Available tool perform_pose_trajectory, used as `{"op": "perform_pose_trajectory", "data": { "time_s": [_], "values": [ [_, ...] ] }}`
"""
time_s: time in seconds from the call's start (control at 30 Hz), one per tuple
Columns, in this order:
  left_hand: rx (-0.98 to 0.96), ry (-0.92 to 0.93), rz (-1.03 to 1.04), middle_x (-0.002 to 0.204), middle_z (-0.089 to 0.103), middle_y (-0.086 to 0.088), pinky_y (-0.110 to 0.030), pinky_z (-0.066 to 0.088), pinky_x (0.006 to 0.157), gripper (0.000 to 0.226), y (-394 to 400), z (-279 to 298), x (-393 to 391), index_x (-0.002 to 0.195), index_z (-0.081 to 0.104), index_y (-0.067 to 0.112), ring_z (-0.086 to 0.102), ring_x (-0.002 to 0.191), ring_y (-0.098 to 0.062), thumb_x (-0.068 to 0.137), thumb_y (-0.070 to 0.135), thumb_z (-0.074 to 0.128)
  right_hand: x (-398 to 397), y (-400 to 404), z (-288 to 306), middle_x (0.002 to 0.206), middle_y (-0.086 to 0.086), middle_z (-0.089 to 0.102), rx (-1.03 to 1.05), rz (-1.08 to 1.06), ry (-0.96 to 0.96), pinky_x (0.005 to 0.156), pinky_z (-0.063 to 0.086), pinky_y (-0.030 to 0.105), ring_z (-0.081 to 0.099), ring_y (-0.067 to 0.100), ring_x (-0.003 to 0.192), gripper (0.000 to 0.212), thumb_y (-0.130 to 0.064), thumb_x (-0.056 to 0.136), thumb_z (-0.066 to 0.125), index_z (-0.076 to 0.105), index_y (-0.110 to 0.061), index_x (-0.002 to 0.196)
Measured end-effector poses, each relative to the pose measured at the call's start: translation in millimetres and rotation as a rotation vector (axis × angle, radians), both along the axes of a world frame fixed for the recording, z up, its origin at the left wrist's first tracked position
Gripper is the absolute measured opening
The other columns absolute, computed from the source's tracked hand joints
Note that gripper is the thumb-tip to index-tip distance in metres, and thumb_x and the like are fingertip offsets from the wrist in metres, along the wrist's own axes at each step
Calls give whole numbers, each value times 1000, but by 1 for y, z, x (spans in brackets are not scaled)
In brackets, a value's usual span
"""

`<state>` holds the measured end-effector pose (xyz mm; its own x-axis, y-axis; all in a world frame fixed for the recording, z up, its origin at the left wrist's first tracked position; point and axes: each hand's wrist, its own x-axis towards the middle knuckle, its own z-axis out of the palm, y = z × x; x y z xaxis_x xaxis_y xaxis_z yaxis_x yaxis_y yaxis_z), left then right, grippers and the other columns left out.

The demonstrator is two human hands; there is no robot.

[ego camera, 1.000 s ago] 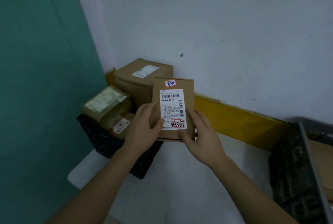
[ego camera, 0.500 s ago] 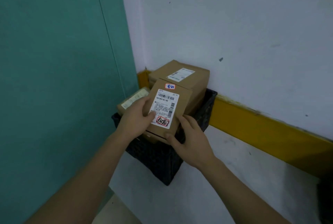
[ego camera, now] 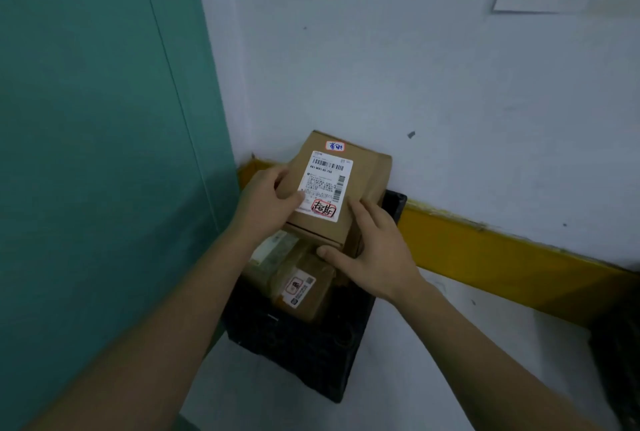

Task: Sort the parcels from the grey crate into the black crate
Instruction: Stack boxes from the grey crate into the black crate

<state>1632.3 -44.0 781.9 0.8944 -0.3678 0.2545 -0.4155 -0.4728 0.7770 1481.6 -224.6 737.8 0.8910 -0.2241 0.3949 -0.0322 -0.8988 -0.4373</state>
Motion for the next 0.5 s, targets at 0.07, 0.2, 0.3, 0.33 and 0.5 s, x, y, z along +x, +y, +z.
{"op": "perform_pose_trajectory", "data": {
  "time_s": [0.07, 0.2, 0.3, 0.33, 0.5],
  "values": [
    [-21, 31, -24, 143, 64, 4, -34, 51, 100, 61, -6, 6, 21, 149, 56, 20, 63, 126, -17, 93, 25, 80, 14, -3, 10, 170, 6, 36, -29, -31, 55, 125, 29, 43, 31, 27, 152, 110, -85, 87, 60, 25, -22, 171],
    [32, 33, -72, 152, 60, -1, -32, 48, 105, 72, -17, 15, 52, 155, 51, 20, 61, 130, -19, 91, 29, 82, 47, -13, 19, 163, 4, 49, -89, -137, 88, 125, 35, 48, 40, 28, 149, 101, -87, 89, 45, 37, -20, 165],
    [104, 0, -76, 156, 57, -5, -39, 48, 111, 73, -27, 14, 73, 158, 46, 18, 59, 135, -24, 94, 28, 79, 71, -17, 19, 156, 2, 56, -140, -151, 124, 121, 39, 50, 44, 27, 147, 88, -82, 94, 47, 46, -22, 158],
    [111, 11, -73, 158, 55, -6, -42, 47, 114, 74, -31, 13, 79, 159, 43, 17, 57, 138, -26, 95, 27, 78, 79, -18, 19, 155, 2, 57, -137, -157, 125, 121, 39, 50, 44, 27, 147, 85, -81, 94, 48, 48, -24, 157],
    [171, 31, -79, 159, 53, -8, -40, 46, 111, 71, -43, 3, 104, 160, 42, 15, 56, 139, -28, 99, 30, 74, 113, -27, 17, 160, 5, 54, -135, -178, 142, 124, 35, 54, 39, 31, 153, 82, -77, 94, 46, 49, -23, 156]
  ]
}}
